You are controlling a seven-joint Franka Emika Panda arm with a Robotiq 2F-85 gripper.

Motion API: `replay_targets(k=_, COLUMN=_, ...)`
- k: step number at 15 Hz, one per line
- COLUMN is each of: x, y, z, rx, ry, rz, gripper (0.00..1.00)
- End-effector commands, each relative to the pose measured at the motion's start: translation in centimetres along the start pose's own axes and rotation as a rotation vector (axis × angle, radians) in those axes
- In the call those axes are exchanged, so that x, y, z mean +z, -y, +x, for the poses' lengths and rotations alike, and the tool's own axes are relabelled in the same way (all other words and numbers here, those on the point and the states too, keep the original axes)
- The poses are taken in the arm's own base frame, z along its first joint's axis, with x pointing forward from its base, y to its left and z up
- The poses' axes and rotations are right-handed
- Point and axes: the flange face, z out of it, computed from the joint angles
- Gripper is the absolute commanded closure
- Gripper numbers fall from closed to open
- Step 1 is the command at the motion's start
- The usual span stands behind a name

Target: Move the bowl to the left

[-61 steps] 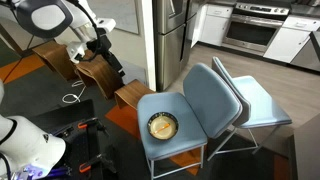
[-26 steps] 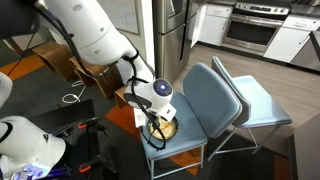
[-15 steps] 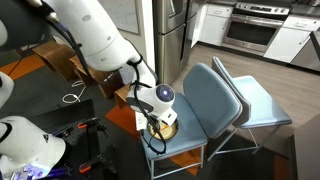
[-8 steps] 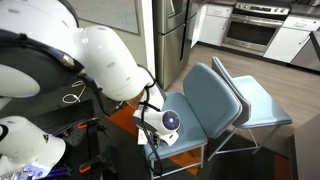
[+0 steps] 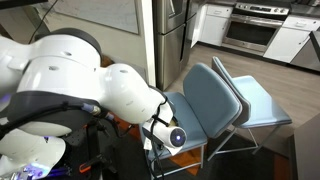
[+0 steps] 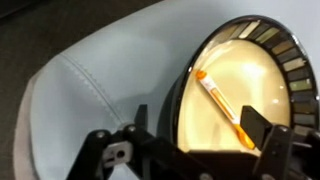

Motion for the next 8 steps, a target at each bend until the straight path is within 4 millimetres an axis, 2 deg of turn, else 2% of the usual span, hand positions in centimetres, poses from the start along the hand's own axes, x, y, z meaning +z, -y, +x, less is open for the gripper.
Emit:
replay_targets(k=1, x=0.4, y=0.1, z=1.4, rx=0.037, ry=0.001, rz=0.045, gripper=0.30)
replay_targets(k=4, x=-0.2, y=1.0, z=1.6, rx=0.013, ry=-0.019, rz=0.030, gripper=0.55)
replay_targets(k=8, x=-0.2, y=1.5, z=1.6, rx=0.001, ry=-0.025, rz=0.010, gripper=0.84)
